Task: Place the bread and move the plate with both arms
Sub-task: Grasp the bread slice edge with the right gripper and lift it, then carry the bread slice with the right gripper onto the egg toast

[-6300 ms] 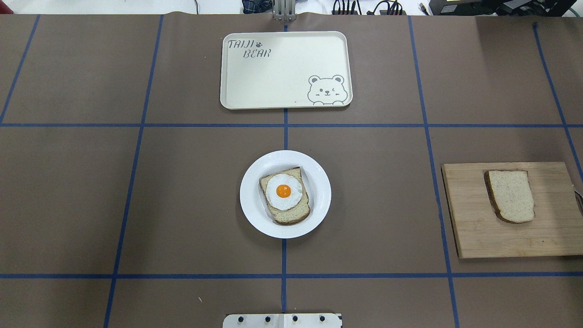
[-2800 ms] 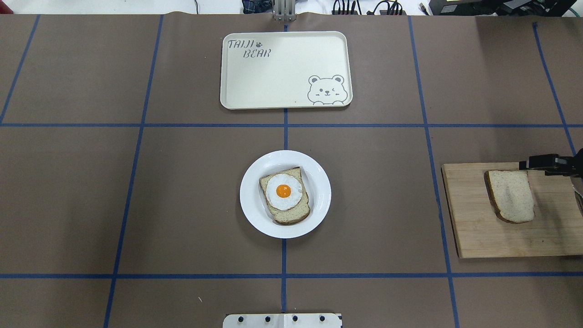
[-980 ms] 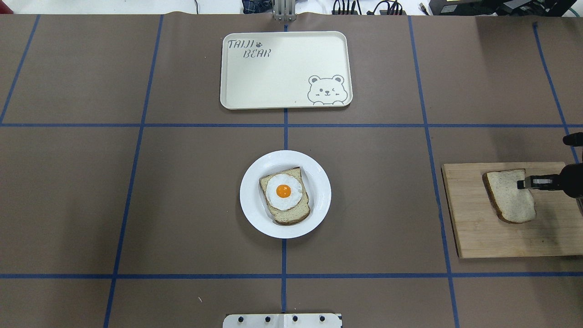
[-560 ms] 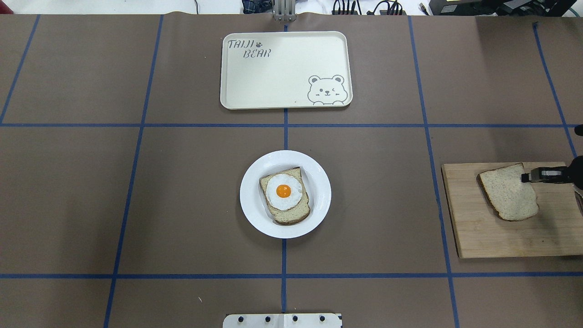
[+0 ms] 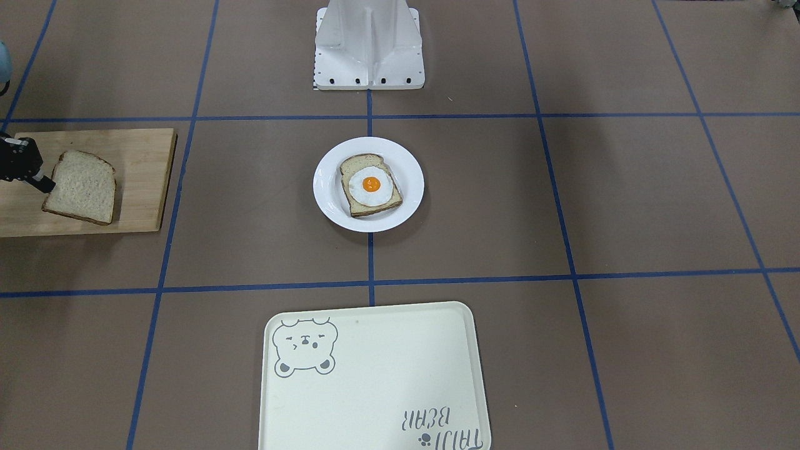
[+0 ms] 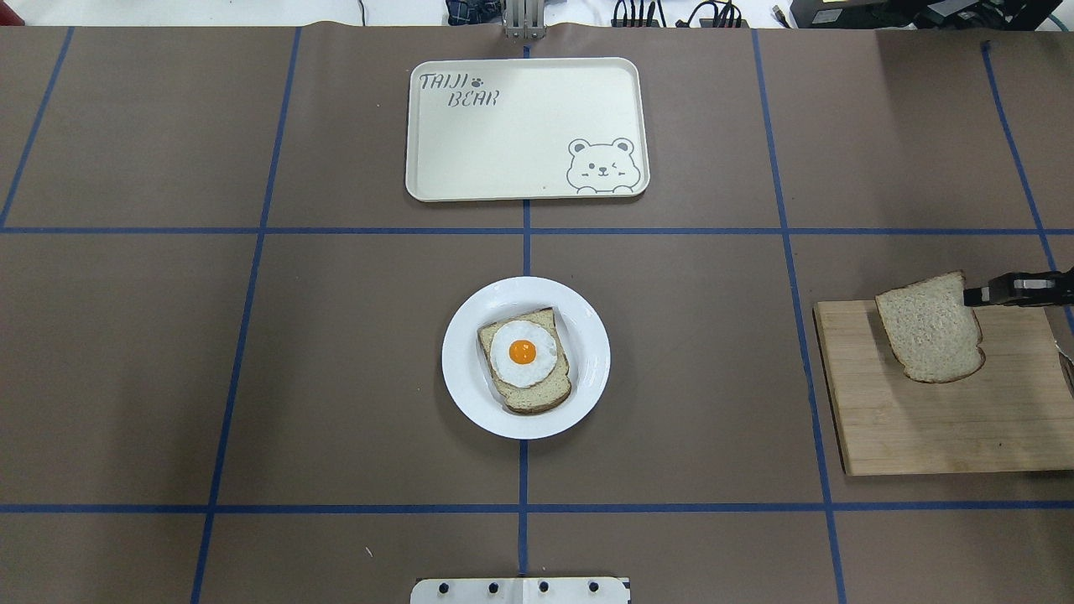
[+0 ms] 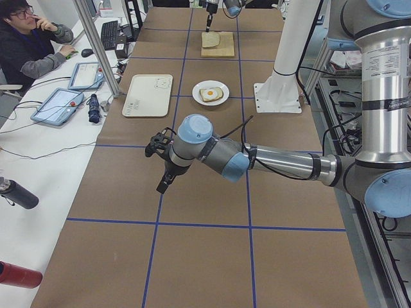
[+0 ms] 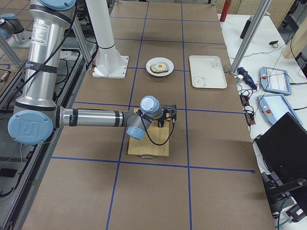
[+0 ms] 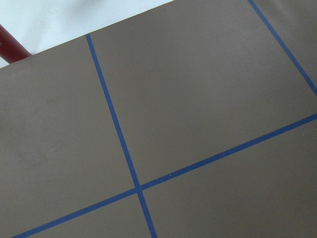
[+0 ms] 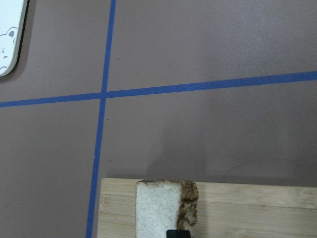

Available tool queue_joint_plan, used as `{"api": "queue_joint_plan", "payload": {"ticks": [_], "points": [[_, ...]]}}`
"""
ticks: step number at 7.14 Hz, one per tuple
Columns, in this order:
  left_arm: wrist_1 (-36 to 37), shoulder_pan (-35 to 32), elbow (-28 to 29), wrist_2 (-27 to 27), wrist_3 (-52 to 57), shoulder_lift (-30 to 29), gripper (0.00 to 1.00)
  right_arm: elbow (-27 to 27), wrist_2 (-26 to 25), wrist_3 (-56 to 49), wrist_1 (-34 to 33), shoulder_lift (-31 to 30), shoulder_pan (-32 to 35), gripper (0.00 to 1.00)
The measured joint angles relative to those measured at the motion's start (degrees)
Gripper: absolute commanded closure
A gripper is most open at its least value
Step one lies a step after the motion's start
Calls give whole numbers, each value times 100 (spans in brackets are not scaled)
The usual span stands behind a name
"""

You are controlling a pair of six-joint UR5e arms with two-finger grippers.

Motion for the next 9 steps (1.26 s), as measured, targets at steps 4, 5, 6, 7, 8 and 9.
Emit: {"api": "queue_joint_plan", "payload": {"ticks": [4,5,6,7,8,9], "points": [[0,0,11,-2,0,14,1,83,304,65,13,344,53,100],[0,0,9,-6,0,15,1,97,352,123,1,571,68,100],[0,0,6,-8,0,15,1,95,370,281,-12,908,71,100],[0,0,0,-8,-16,16,1,100,371,521,-10,1306,68,100],[0,0,-11,-9,-45,16,1,117,360,849,-8,1713,11,100],[0,0,-26,-9,-62,16,1,127,287,1209,-6,2143,-173,100]]}}
